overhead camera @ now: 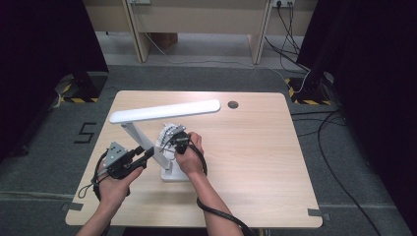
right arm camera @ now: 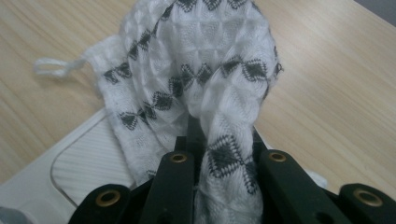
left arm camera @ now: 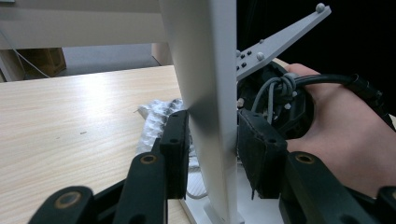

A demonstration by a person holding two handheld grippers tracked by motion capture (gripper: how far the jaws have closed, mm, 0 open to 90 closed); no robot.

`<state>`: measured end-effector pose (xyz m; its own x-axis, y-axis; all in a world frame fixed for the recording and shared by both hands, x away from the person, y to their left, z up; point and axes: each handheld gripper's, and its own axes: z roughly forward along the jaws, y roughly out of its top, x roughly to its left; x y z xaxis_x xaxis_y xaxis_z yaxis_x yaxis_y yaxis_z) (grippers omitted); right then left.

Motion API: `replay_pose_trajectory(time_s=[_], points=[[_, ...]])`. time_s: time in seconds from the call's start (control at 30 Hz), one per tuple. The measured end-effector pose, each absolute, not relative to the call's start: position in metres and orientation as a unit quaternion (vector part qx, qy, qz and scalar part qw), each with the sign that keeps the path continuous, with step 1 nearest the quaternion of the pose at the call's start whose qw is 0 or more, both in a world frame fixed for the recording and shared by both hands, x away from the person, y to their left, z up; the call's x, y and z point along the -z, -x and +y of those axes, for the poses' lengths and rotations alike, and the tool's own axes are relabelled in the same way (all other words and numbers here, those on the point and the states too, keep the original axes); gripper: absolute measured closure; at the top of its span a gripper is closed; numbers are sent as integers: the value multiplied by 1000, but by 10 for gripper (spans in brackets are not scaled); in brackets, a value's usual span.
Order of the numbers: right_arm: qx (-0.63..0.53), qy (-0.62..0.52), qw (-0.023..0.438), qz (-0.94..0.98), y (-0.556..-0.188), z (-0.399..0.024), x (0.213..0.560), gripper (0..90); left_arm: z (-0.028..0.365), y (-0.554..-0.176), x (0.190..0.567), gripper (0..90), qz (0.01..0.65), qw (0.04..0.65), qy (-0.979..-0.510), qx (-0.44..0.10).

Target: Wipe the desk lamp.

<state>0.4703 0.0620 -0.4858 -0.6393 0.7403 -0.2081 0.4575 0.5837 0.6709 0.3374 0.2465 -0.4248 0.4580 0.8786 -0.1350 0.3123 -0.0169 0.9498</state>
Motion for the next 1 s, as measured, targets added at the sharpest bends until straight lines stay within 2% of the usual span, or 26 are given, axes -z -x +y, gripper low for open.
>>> replay_pose_trajectory(time_s=[0.8,1.0], points=[[-253,-398,256,844,-473,0,490,812,247,-336,424,626,447,539,-662,-265],[-254,-413,266,833,-472,-19,481,811,247,-336,424,625,447,541,-661,-265]])
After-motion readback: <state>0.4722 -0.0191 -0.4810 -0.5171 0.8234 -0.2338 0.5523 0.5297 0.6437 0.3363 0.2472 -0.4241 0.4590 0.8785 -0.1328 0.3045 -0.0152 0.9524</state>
